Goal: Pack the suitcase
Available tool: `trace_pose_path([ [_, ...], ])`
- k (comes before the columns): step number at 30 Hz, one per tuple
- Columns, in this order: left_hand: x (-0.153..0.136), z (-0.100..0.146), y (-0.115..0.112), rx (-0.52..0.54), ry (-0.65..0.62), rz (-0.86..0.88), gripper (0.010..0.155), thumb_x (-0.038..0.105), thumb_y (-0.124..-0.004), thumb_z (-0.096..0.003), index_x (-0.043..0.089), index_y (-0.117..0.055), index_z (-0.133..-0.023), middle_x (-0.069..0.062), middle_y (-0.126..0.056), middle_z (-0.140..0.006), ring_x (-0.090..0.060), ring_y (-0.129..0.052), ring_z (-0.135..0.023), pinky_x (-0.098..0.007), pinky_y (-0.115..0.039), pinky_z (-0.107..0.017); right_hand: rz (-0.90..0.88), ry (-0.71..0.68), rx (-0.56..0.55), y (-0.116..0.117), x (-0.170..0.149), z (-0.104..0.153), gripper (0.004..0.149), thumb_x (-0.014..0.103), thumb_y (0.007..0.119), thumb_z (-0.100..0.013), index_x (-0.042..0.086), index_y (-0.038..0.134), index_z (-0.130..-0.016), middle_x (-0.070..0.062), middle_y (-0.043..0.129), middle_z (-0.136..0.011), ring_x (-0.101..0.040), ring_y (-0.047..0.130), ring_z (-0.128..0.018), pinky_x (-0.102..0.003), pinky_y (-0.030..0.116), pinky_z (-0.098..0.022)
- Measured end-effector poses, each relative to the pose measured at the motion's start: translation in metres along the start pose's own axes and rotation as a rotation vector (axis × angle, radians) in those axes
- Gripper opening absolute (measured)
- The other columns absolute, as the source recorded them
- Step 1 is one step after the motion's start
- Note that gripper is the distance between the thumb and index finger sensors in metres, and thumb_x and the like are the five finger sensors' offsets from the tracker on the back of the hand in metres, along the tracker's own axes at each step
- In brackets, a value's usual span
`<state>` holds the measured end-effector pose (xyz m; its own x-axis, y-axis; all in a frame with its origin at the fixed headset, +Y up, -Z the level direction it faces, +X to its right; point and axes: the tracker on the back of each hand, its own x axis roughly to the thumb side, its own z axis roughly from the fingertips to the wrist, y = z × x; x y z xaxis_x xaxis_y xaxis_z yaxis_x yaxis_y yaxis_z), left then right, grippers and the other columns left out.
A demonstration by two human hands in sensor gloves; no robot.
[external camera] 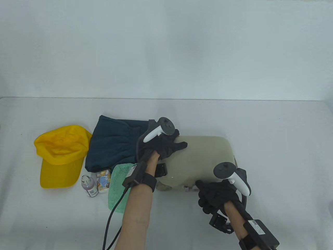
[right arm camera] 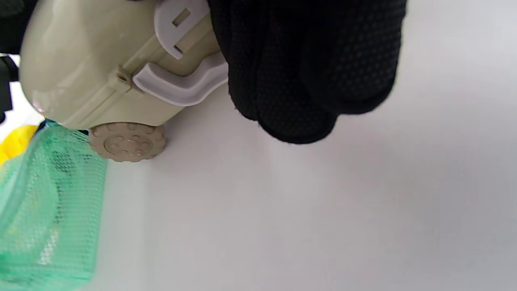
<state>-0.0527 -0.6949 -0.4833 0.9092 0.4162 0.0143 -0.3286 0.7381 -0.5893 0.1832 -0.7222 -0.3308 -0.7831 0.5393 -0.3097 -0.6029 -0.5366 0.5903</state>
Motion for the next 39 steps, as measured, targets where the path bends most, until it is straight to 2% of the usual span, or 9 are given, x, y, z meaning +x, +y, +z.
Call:
trace_pose_path([
  [7,-0.002,-0.001,-0.001,-0.005,-0.008,0.052,0.087,0.075,-0.06,-0.0423,0.046,-0.022,-0.115,0.002,-0.021,-0.127,-0.036,-0.029,-0.12,-0.064,-0.037,-0.084,-0.052,0.001,-0.033,0.003,-0.005,0.0,0.068,0.056,0.049,-0.06,-0.001,0.075,-0.087,-0.007,0.098,-0.071,-0.02,0.107,-0.051,-0.028,0.093,-0.034],
  [13,-0.002,-0.003,0.001,-0.007,-0.015,0.062,0.086,0.074,-0.062,-0.0411,0.049,-0.025,-0.114,0.003,-0.023,-0.127,-0.036,-0.032,-0.12,-0.062,-0.038,-0.085,-0.12,-0.003,-0.002,0.009,-0.005,-0.001,0.071,0.054,0.044,-0.062,-0.006,0.069,-0.088,-0.009,0.094,-0.075,-0.019,0.106,-0.054,-0.027,0.093,-0.037],
  [19,-0.003,-0.004,0.001,-0.01,-0.026,0.061,0.085,0.074,-0.063,-0.041,0.049,-0.026,-0.114,0.003,-0.024,-0.127,-0.037,-0.032,-0.119,-0.061,-0.038,-0.085,-0.176,0.031,-0.003,0.011,-0.006,-0.002,0.063,0.048,0.05,-0.063,-0.006,0.069,-0.088,-0.008,0.095,-0.074,-0.018,0.106,-0.053,-0.026,0.092,-0.037],
  [23,-0.003,-0.004,0.002,-0.008,-0.024,0.042,0.085,0.074,-0.063,-0.0406,0.049,-0.027,-0.114,0.002,-0.025,-0.127,-0.037,-0.034,-0.119,-0.06,-0.039,-0.085,-0.047,0.001,-0.014,0.004,-0.004,0.0,0.058,0.045,0.059,-0.061,-0.004,0.075,-0.088,-0.011,0.099,-0.069,-0.023,0.107,-0.047,-0.03,0.092,-0.031],
  [25,-0.001,-0.004,0.004,0.0,-0.016,0.017,0.085,0.074,-0.062,-0.0402,0.049,-0.027,-0.114,0.002,-0.026,-0.127,-0.037,-0.036,-0.119,-0.06,-0.04,-0.085,0.197,0.033,-0.099,0.003,0.003,0.001,0.051,0.044,0.066,-0.058,0.003,0.083,-0.084,-0.009,0.103,-0.064,-0.023,0.108,-0.043,-0.031,0.093,-0.028],
  [29,0.002,-0.001,0.004,0.033,-0.003,-0.001,0.086,0.074,-0.062,-0.0402,0.047,-0.03,-0.115,0.0,-0.031,-0.128,-0.038,-0.039,-0.119,-0.06,-0.042,-0.084,0.378,0.048,-0.105,0.001,0.015,0.01,0.052,0.046,0.071,-0.055,0.003,0.085,-0.082,-0.009,0.104,-0.062,-0.023,0.109,-0.041,-0.031,0.093,-0.027],
  [32,0.017,0.018,0.005,0.171,0.04,-0.112,0.086,0.068,-0.062,-0.0427,0.044,-0.022,-0.115,-0.001,-0.025,-0.127,-0.036,-0.036,-0.12,-0.061,-0.041,-0.084,0.333,-0.016,-0.089,-0.011,0.02,0.024,0.054,0.046,0.071,-0.055,0.002,0.083,-0.084,-0.01,0.103,-0.064,-0.025,0.108,-0.043,-0.032,0.093,-0.028],
  [34,0.025,0.035,0.007,0.264,0.006,-0.183,0.087,0.071,-0.057,-0.0427,0.04,-0.02,-0.115,-0.002,-0.028,-0.127,-0.037,-0.04,-0.119,-0.06,-0.046,-0.082,0.269,-0.081,-0.097,-0.022,0.024,0.035,0.057,0.049,0.067,-0.056,0.002,0.08,-0.088,-0.011,0.101,-0.069,-0.026,0.107,-0.047,-0.033,0.092,-0.031],
  [39,0.03,0.089,0.002,0.344,-0.062,-0.07,0.086,0.068,-0.054,-0.0466,0.034,-0.018,-0.116,-0.007,-0.03,-0.126,-0.039,-0.043,-0.117,-0.059,-0.049,-0.081,0.098,-0.197,-0.198,-0.058,0.023,0.058,0.066,0.054,0.059,-0.058,0.005,0.066,-0.101,-0.015,0.088,-0.09,-0.033,0.1,-0.064,-0.039,0.088,-0.04],
])
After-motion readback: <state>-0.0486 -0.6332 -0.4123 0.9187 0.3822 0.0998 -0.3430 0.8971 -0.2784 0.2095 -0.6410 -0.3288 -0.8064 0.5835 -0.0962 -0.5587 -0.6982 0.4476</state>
